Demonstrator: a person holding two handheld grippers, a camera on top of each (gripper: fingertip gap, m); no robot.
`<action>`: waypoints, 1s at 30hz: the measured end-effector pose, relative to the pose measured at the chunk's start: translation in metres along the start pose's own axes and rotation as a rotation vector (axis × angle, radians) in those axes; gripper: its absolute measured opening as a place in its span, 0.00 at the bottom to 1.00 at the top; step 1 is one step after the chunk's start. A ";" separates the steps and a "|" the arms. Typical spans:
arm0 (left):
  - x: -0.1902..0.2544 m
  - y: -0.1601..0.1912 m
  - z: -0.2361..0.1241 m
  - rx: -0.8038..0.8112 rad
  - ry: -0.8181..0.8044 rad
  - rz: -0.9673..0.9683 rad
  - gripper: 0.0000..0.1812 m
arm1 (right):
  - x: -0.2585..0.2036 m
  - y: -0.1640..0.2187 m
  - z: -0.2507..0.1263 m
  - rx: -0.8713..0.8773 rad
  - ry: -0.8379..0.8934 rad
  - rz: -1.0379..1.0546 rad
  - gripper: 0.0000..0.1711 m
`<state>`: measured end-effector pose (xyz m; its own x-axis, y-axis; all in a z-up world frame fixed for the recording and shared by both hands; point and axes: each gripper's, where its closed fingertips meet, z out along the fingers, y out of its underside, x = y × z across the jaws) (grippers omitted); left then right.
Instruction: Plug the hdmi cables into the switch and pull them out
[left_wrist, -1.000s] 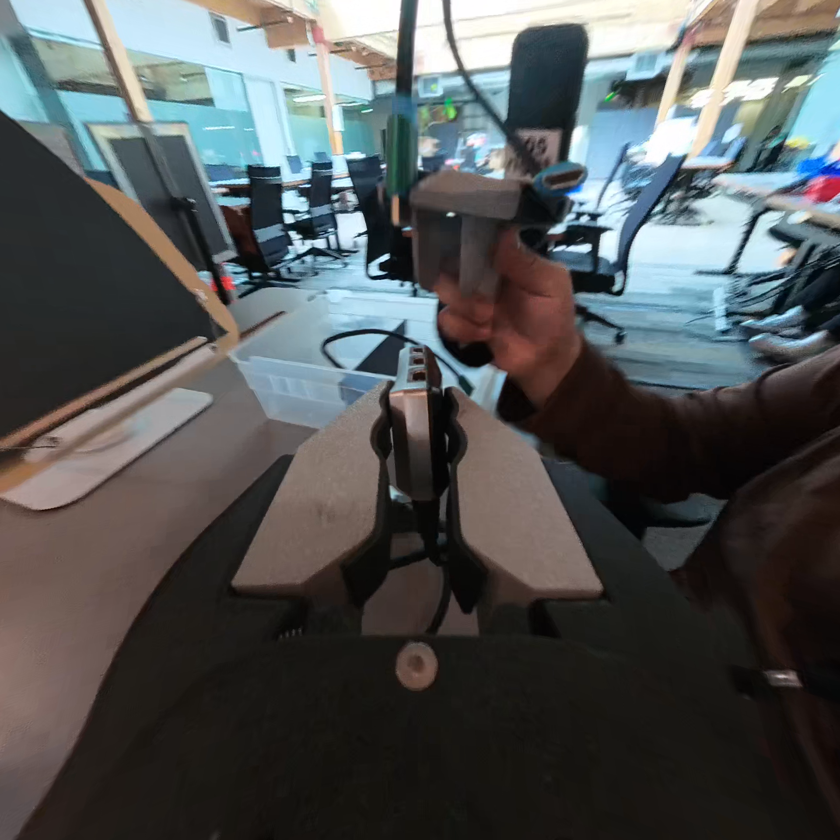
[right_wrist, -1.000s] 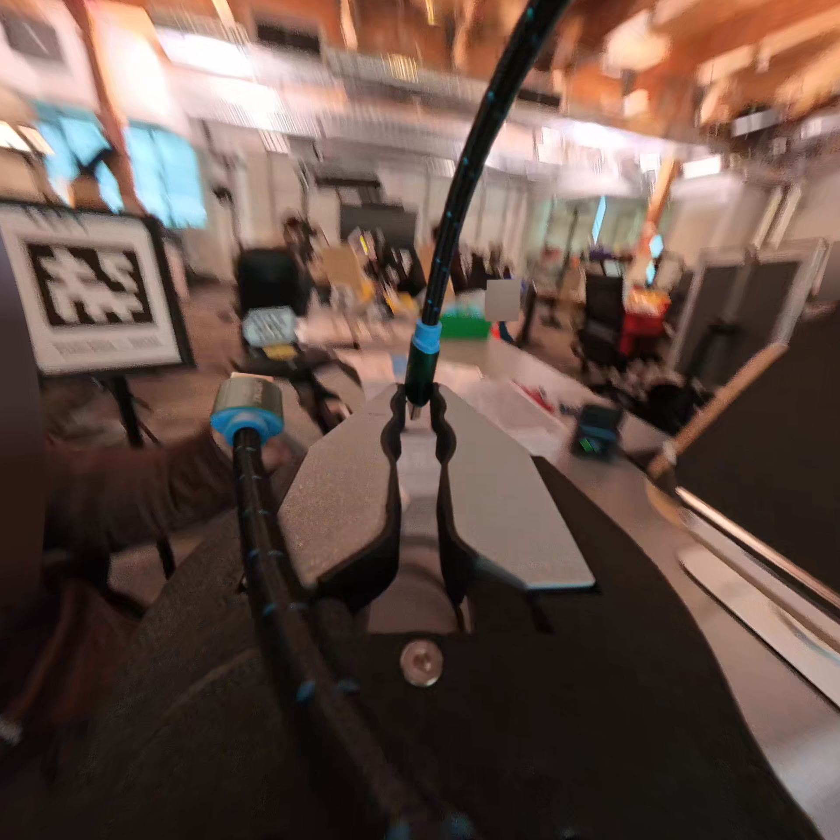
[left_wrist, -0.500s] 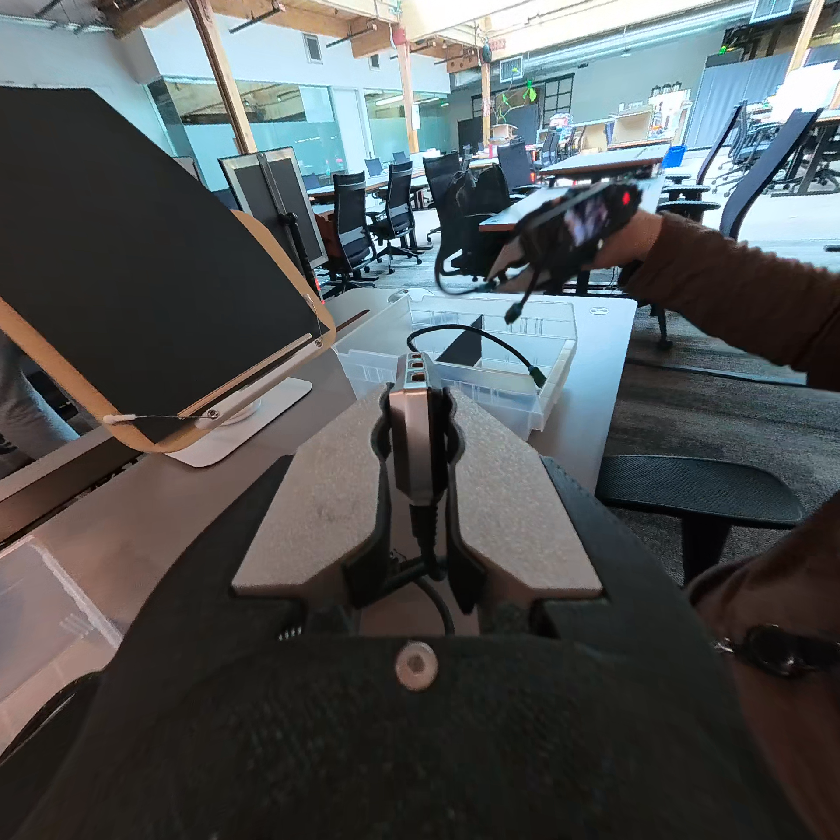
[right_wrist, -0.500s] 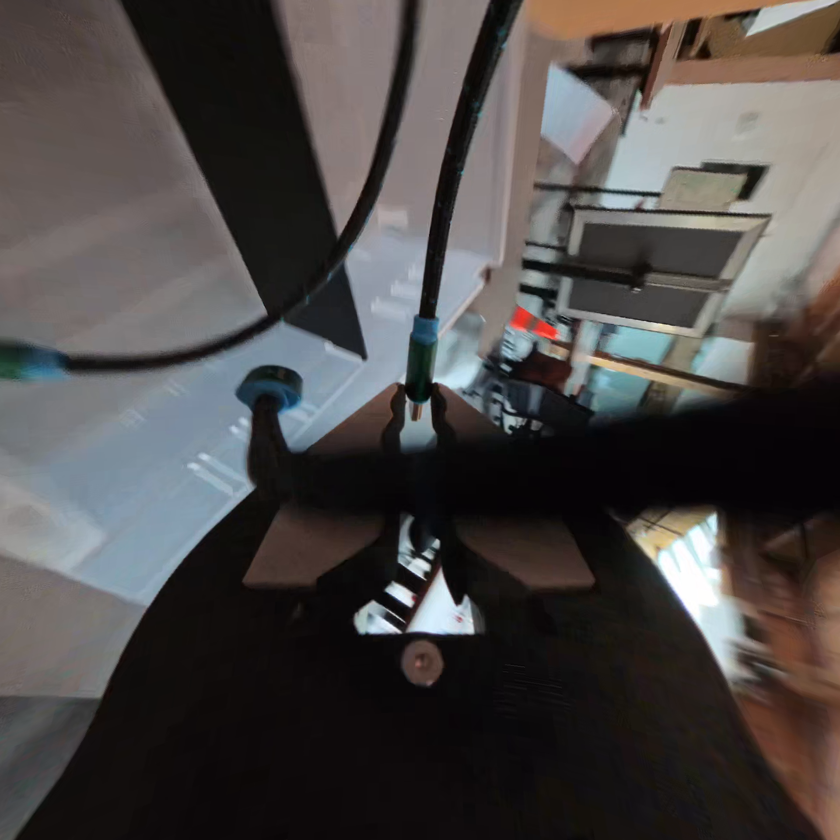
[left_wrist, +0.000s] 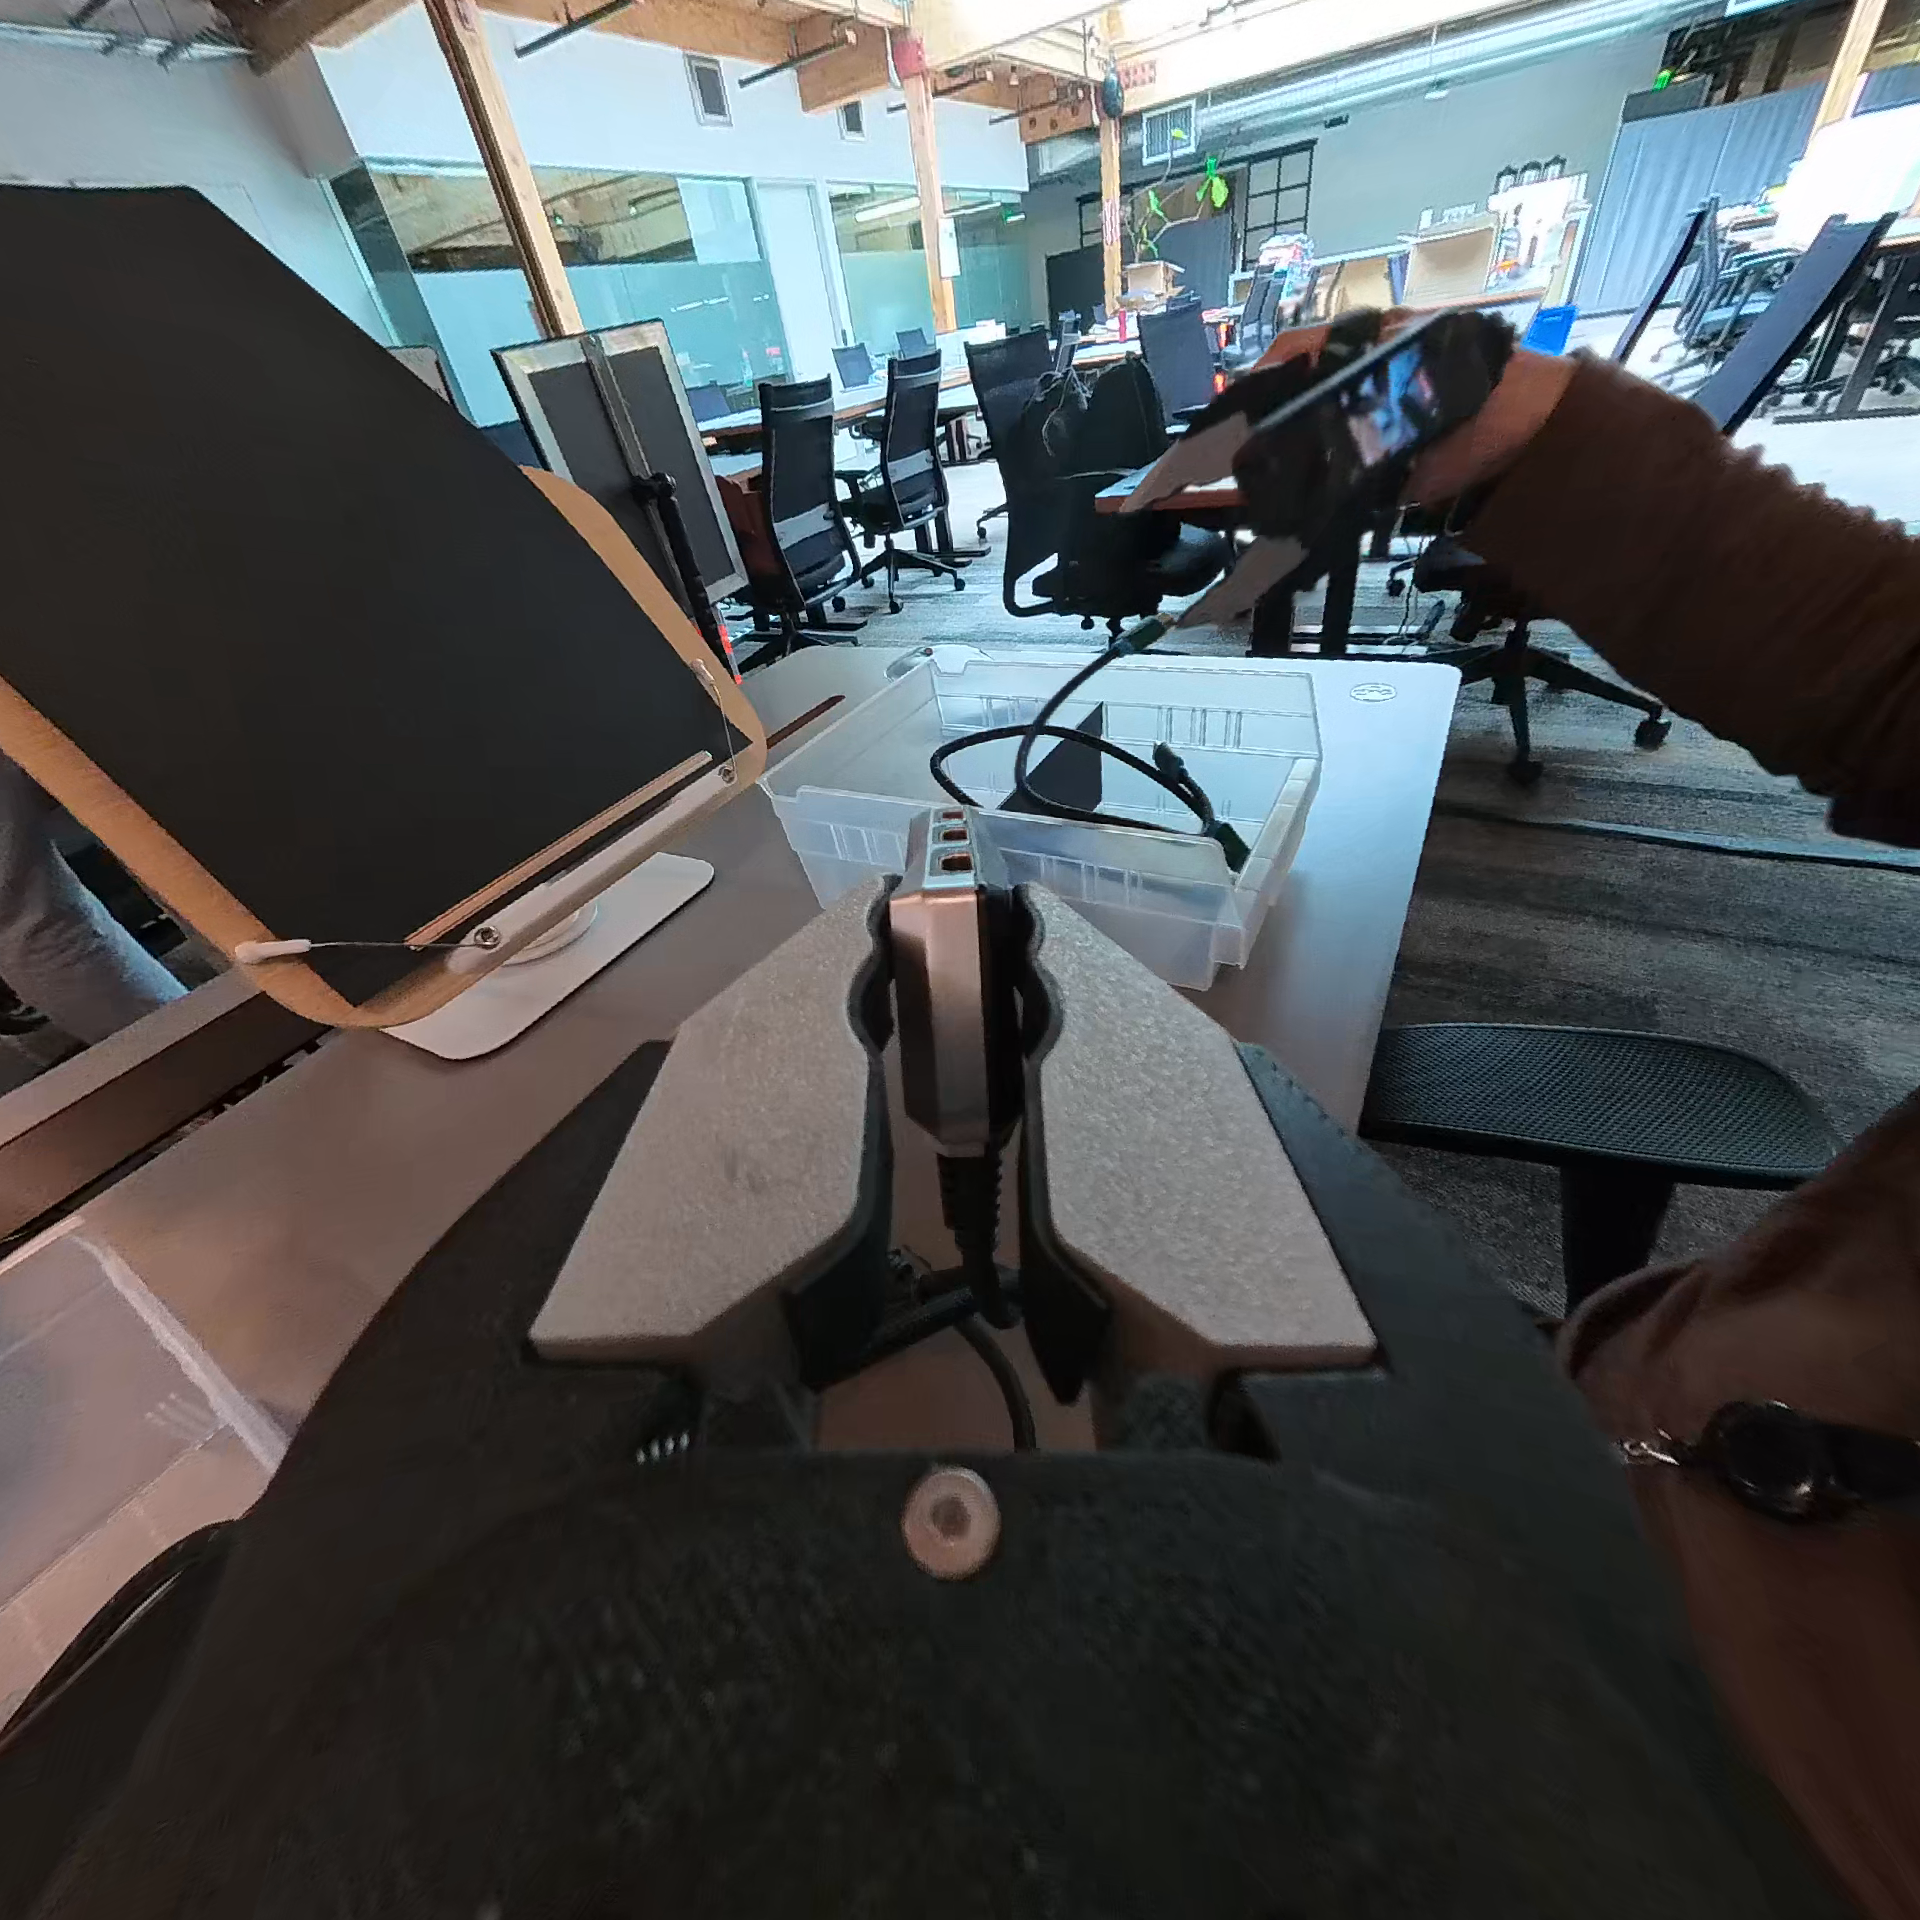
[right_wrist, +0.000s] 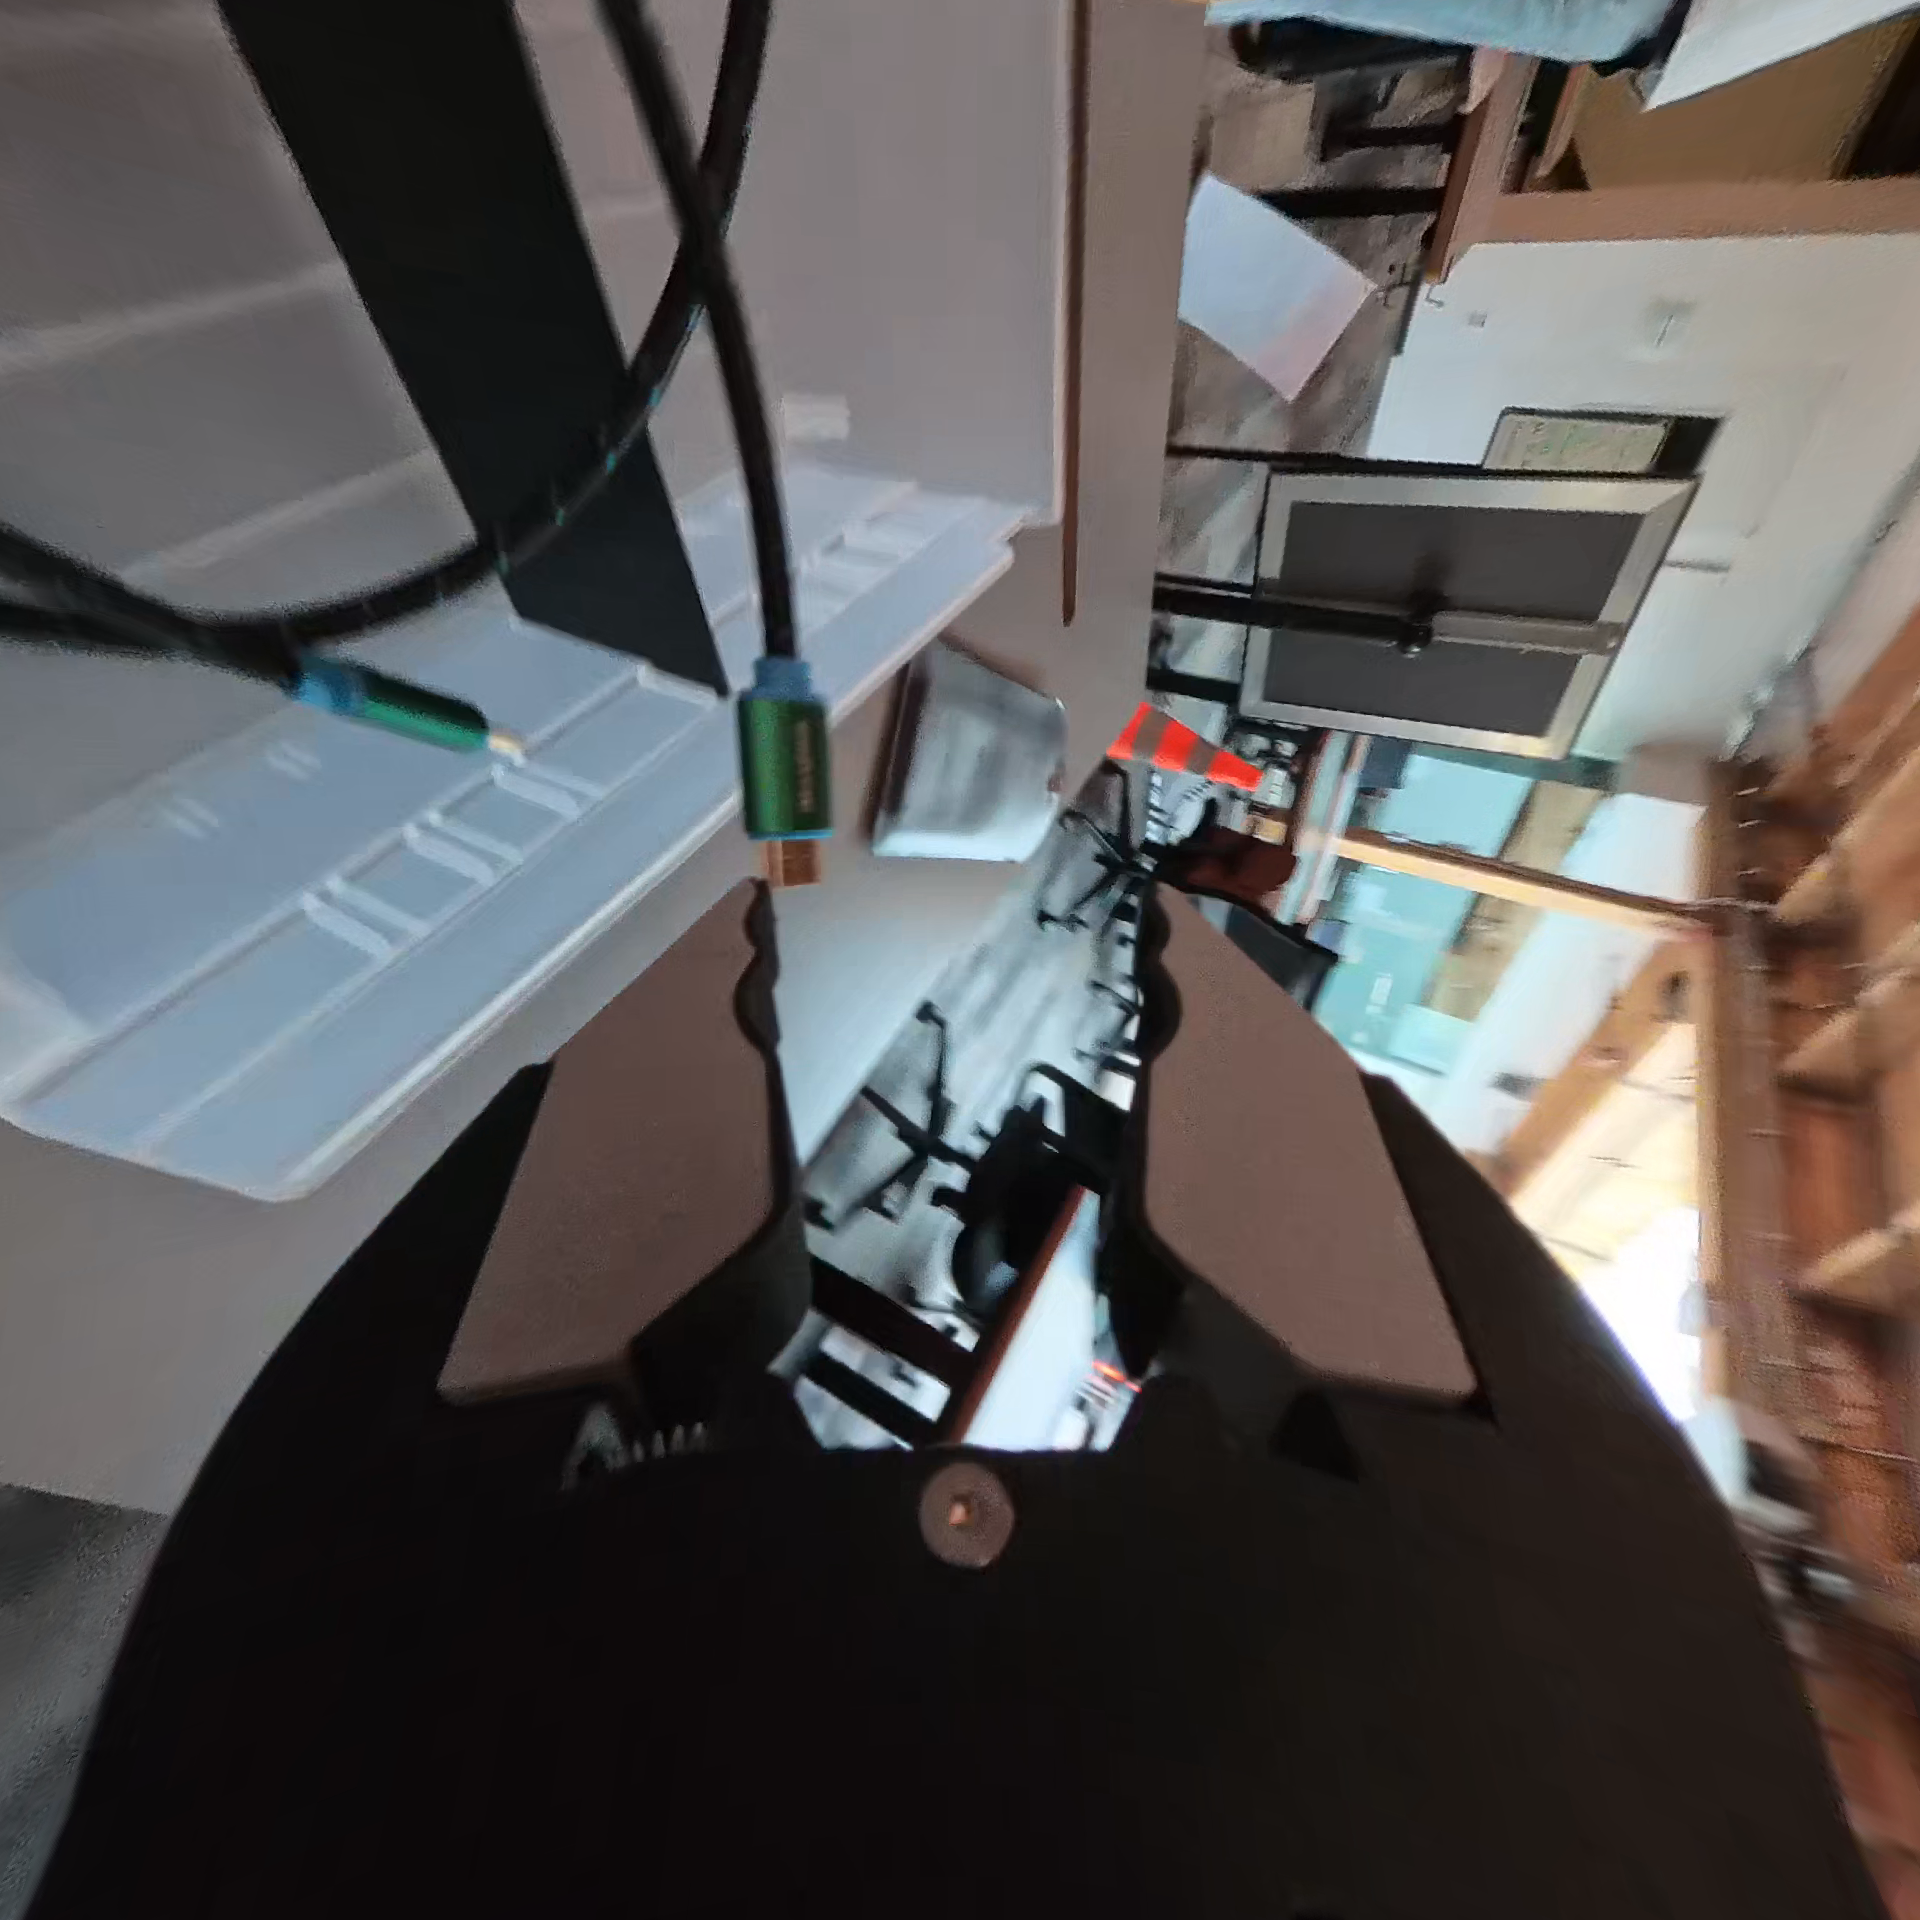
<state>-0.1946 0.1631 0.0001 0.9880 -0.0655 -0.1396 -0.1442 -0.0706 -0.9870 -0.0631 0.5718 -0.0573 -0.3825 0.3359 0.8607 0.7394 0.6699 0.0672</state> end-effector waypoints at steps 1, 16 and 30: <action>0.000 -0.002 -0.001 0.010 0.004 -0.002 0.10 | 0.004 -0.006 -0.006 0.045 -0.013 0.072 0.34; 0.001 -0.023 -0.009 0.193 0.082 -0.120 0.10 | -0.104 -0.349 -0.180 1.027 -0.914 0.503 0.37; -0.011 0.012 -0.022 -0.061 0.043 -0.053 0.10 | -0.087 -0.380 -0.169 0.934 -0.835 0.205 0.05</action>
<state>-0.2084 0.1407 -0.0088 0.9912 -0.1031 -0.0827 -0.0964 -0.1358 -0.9860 -0.2174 0.1757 -0.0727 -0.7908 0.5745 0.2112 0.2863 0.6522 -0.7020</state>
